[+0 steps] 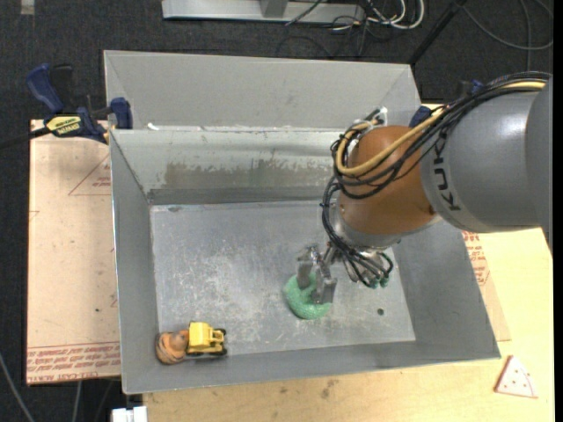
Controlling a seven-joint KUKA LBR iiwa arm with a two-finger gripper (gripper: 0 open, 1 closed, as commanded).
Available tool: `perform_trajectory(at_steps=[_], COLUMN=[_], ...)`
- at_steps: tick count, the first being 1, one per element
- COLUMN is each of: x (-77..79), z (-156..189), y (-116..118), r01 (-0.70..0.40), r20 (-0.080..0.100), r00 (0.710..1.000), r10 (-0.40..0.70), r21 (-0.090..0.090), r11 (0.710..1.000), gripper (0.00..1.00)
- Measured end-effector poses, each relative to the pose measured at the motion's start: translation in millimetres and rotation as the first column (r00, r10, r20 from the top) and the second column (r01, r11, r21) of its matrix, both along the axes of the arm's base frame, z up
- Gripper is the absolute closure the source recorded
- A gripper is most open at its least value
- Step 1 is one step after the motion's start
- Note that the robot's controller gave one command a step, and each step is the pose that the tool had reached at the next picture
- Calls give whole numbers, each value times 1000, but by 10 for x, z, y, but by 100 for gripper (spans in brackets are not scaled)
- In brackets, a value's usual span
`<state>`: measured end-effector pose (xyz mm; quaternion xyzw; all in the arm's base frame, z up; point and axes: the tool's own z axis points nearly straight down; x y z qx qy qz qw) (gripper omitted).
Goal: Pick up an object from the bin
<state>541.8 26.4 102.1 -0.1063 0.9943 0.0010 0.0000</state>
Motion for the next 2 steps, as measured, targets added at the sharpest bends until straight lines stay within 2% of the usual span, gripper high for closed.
perform_trajectory(at_steps=[1, 2], x=[0, 142], z=[0, 1331], y=[0, 173], r01=[0, -22], r20=[0, 4], r00=[1000, 1000], r10=[0, 22], r21=[0, -1], r11=[1000, 1000], gripper=[100, 100])
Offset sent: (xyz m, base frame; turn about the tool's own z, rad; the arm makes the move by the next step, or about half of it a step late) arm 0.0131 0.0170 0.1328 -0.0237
